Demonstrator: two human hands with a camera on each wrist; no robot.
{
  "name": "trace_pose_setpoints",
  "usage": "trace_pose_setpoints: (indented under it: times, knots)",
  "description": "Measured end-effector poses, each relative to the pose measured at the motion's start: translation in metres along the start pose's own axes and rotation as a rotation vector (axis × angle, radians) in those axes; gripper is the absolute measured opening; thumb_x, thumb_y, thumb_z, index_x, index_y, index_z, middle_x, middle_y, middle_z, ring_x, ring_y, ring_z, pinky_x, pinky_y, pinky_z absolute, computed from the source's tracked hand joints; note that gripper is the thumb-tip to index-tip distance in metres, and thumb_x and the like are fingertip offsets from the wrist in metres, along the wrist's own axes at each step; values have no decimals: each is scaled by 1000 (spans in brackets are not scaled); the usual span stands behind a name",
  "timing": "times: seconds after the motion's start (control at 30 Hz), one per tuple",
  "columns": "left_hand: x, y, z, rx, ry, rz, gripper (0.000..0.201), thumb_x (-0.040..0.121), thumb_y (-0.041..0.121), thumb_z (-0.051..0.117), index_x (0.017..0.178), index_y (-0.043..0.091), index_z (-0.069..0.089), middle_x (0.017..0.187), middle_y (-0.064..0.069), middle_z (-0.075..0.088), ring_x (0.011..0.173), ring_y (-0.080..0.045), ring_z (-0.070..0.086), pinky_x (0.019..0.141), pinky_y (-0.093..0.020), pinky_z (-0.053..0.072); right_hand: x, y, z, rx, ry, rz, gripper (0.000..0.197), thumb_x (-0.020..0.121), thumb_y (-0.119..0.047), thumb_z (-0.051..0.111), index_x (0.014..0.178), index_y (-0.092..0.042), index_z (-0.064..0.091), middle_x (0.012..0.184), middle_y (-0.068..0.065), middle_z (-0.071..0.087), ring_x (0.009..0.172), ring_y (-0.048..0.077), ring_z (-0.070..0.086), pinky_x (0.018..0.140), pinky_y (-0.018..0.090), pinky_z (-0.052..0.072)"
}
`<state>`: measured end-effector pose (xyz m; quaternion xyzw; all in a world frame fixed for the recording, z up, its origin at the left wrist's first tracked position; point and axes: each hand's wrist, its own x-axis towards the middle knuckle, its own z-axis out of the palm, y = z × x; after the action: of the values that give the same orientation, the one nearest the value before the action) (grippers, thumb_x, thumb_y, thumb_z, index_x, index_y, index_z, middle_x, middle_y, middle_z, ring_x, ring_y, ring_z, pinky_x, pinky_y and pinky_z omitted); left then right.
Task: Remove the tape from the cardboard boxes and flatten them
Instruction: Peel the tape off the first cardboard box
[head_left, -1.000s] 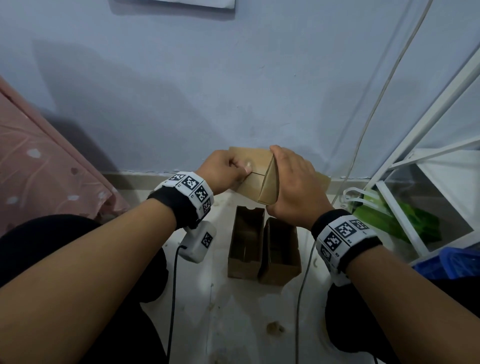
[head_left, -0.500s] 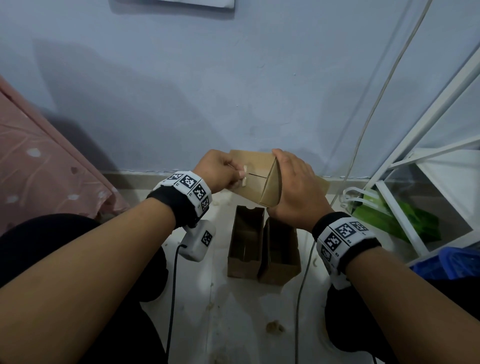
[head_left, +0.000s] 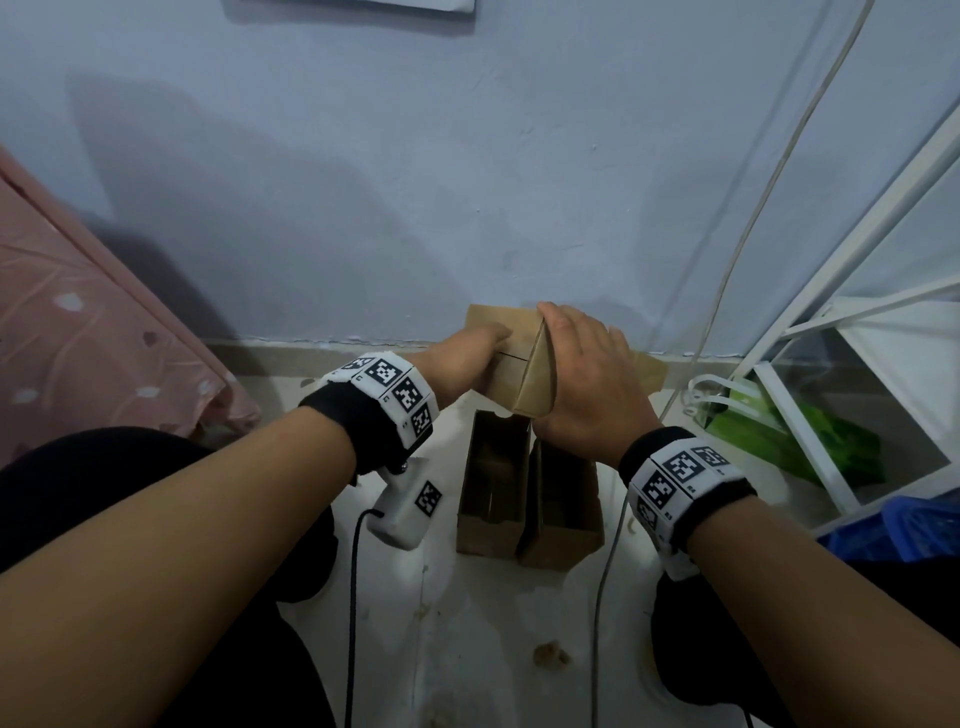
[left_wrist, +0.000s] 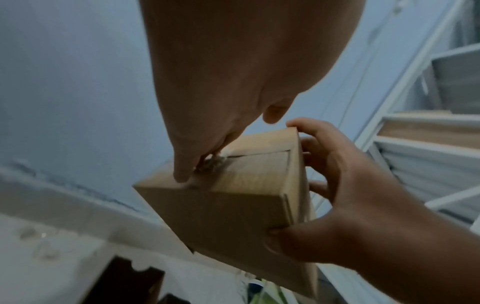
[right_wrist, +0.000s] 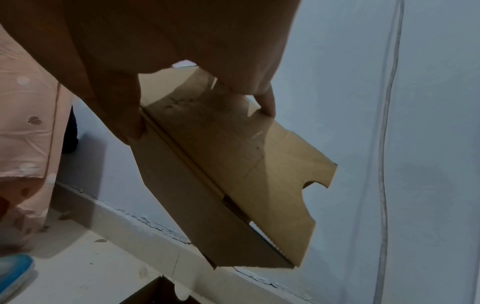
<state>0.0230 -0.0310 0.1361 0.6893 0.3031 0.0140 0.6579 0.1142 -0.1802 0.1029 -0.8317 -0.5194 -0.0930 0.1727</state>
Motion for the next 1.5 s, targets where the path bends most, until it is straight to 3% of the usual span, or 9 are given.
trace_pose_setpoints:
  times: [0.13,0.33,0.43,0.6,0.77,0.83,0.93,1.2,1.5]
  knots:
    - [10,-11,10,-202,4,-18,67,105,62,26,129,12,64,124,-9,71,115,-19,67,93,-29,51,-2,-9,0,-13,25,-32,113,63,-42,86,153,-10,27,148,12,46,134,32,45,106,67,37]
    - [17,-17,6,-281,45,-56,82,97,75,22,126,11,64,119,-7,72,107,-13,67,88,-24,50,-6,-22,2,-28,3,-71,106,66,-37,83,152,-6,30,148,16,46,135,35,45,108,73,32]
    - [22,-23,-1,-294,24,-80,96,85,87,24,128,12,65,126,-11,70,113,-18,68,103,-33,49,-6,-27,5,-35,-13,-85,107,64,-36,83,151,-5,30,147,17,47,134,37,46,107,73,33]
    - [29,-25,-8,-412,81,-90,94,93,81,20,131,7,63,125,-16,70,116,-23,68,111,-40,46,-4,-33,4,-23,22,-117,106,62,-36,84,150,-4,33,145,18,50,131,37,50,105,72,36]
    - [30,-25,-17,-430,92,-117,93,97,76,17,126,3,65,122,-19,71,112,-26,69,93,-35,53,-4,-39,3,-14,31,-145,106,59,-31,83,149,-1,36,144,20,51,130,39,51,105,73,36]
    - [30,-25,-20,-428,113,-127,94,95,79,17,126,3,64,123,-19,70,113,-28,68,101,-38,50,-5,-42,2,-18,30,-154,107,57,-27,84,149,0,38,143,20,52,129,39,51,104,74,36]
    - [38,-32,-30,-434,151,-187,106,80,91,22,127,6,66,125,-20,70,113,-31,69,111,-45,44,-6,-49,1,2,21,-159,111,53,-24,86,150,0,37,145,20,51,132,39,50,105,75,35]
    - [61,-53,-39,-424,169,-211,120,56,98,29,127,9,66,121,-20,71,112,-35,69,110,-49,45,-7,-53,0,21,2,-162,112,53,-23,86,150,-1,36,145,18,50,133,37,48,107,74,34]
    - [148,-116,-52,-315,360,-271,165,9,113,21,152,34,42,158,-7,44,145,-30,41,119,-56,26,-5,-57,1,16,-9,-171,112,52,-23,88,149,-1,36,143,19,52,131,39,50,104,75,36]
